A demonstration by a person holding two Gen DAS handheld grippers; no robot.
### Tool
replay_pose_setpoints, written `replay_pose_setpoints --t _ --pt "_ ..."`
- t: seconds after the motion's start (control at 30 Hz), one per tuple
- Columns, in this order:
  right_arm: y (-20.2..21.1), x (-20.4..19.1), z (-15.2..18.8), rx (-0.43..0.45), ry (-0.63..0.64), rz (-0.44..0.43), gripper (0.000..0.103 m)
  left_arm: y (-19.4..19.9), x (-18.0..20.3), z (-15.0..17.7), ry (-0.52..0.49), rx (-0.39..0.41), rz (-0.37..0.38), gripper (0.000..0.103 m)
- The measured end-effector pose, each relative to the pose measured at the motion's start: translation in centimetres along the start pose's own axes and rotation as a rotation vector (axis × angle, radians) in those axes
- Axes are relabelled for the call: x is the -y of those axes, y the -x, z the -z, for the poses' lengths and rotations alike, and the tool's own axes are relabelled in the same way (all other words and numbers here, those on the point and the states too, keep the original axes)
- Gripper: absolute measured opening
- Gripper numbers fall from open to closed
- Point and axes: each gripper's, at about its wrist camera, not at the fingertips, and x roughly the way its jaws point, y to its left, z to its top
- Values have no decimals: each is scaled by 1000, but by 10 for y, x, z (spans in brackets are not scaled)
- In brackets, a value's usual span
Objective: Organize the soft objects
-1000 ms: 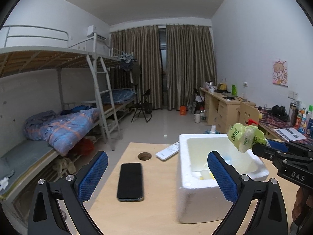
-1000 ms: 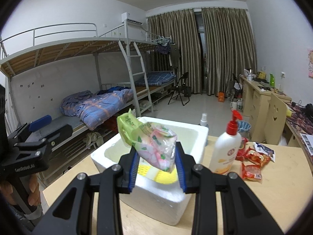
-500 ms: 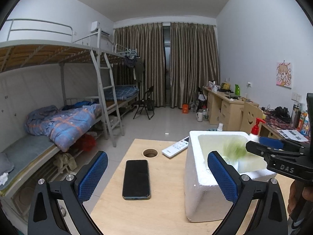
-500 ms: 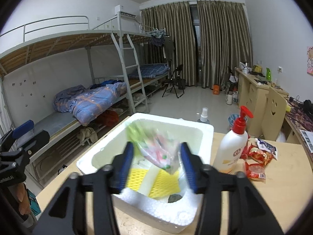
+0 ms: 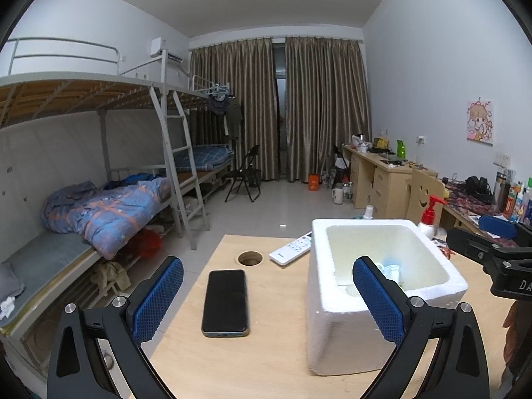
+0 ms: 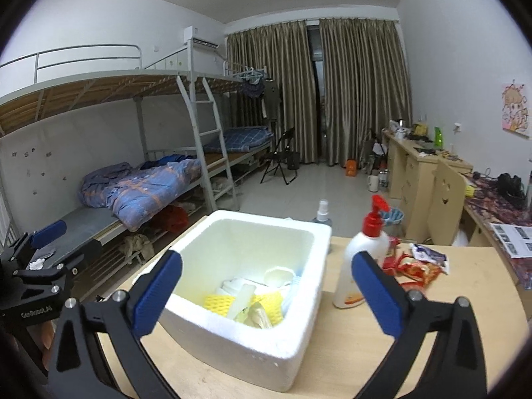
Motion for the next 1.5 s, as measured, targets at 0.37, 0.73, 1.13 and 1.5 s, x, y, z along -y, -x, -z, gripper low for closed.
replay_pose_setpoints --t 0.37,0.73,1.13,1.5 --pt "57 24 12 40 -24 109 103 34 43 -5 -40 47 111 102" --pt "123 33 24 119 -44 174 103 83 76 -4 -57 93 177 102" --pt "179 13 44 192 -27 191 103 145 80 10 -72 154 202 103" --pt "207 6 68 235 -32 193 103 180 74 26 -62 192 211 103"
